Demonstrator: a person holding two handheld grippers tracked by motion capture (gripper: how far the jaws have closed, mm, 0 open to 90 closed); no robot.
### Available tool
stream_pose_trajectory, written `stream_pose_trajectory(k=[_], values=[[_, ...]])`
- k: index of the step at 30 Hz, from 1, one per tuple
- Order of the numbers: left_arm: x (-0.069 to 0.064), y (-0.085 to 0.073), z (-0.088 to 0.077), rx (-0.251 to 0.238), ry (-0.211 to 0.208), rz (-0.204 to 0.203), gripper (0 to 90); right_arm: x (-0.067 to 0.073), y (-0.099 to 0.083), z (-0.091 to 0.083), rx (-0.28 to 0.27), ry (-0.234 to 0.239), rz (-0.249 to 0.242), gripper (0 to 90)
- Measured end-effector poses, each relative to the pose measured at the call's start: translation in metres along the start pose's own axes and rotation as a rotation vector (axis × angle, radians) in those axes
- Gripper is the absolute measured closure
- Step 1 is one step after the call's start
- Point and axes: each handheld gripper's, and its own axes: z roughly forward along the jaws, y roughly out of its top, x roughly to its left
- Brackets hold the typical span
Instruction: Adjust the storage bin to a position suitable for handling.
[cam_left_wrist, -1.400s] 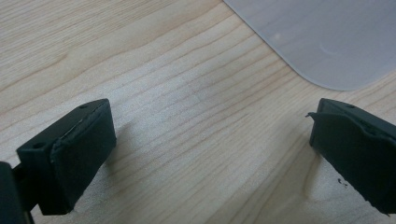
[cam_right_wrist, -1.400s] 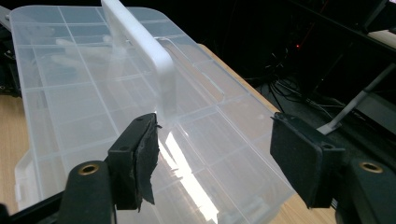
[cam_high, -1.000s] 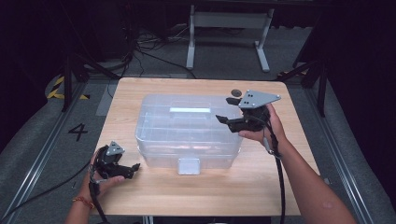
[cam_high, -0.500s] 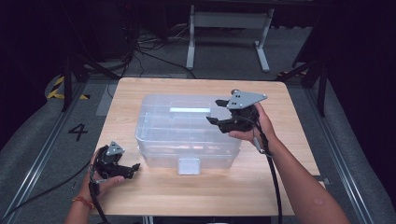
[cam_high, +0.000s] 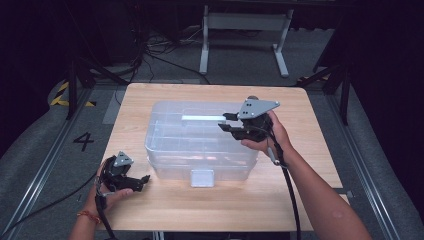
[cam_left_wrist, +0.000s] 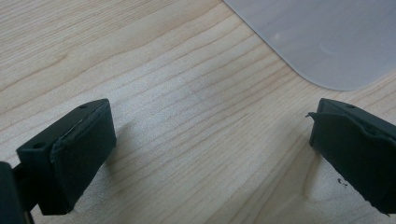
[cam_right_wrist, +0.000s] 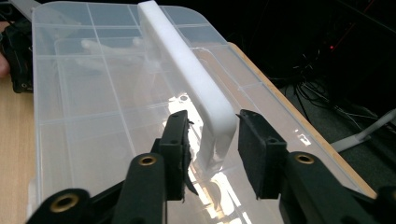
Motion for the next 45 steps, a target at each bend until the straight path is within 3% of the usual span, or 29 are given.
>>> stream_pose_trajectory(k=[13, 20, 38, 45], values=[[0.000, 0.000, 0.000, 0.000, 0.000, 0.000, 0.8, 0.001, 0.003, 0.006, 0.040, -0.028, -0.027, 73.9], [0.000, 0.000, 0.000, 0.000, 0.000, -0.001, 0.8, -0.002, 0.003, 0.006, 0.029, -0.001, 0.005, 75.5], [-0.002, 0.000, 0.001, -0.004, 0.007, -0.009, 0.7, -0.013, 0.009, 0.006, 0.031, 0.035, 0.029, 75.5], [-0.008, -0.006, -0.006, -0.035, 0.015, -0.016, 8.9, -0.019, 0.013, 0.006, 0.044, 0.052, 0.038, 75.3]])
